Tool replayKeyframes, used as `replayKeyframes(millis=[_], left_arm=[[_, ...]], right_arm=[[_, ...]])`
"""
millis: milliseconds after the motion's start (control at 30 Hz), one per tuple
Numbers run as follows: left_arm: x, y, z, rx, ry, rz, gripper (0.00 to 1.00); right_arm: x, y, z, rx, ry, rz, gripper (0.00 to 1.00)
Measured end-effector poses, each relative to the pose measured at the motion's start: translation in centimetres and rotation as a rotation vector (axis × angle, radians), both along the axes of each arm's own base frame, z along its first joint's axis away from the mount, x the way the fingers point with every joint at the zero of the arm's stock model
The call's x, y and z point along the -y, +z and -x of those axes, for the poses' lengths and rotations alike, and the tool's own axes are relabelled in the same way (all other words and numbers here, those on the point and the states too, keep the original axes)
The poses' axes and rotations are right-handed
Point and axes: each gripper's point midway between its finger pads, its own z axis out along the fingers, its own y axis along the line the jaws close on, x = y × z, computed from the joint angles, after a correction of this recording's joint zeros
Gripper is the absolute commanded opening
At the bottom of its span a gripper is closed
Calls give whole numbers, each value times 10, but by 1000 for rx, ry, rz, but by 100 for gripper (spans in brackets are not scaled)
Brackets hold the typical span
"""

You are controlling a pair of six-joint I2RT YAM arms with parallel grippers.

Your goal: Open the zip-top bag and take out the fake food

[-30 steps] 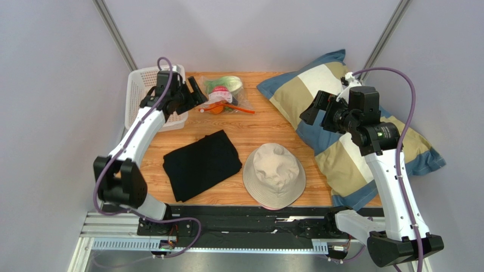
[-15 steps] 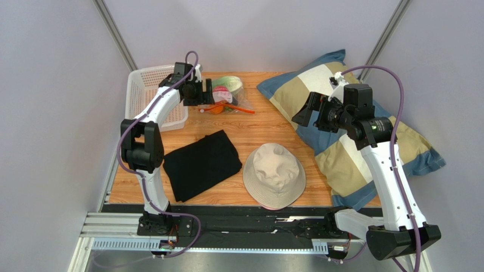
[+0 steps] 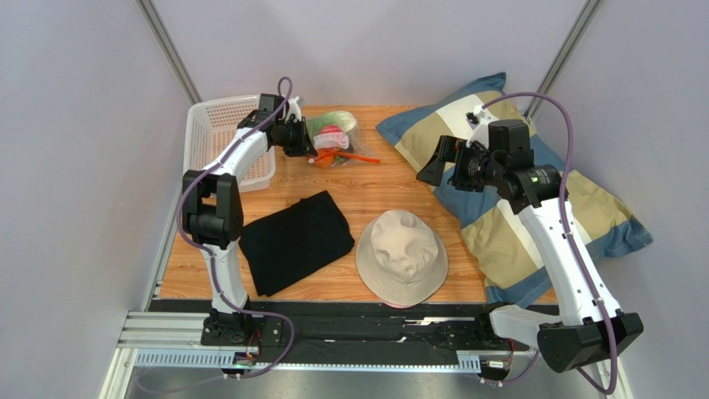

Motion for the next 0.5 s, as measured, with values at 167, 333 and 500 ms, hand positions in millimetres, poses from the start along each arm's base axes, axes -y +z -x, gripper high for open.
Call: replayKeyframes(millis=[167,333,500], left_arm=[[16,10,23,-117,68,150,0],[35,31,54,-247,153,265,0],[42,53,77,-363,276,356,0]], right_arm=[[-28,-3,-14,65,73,1,98],[-83,-13,-40,232,218,32,96],[-142,-34,-56,430,393,154,98]])
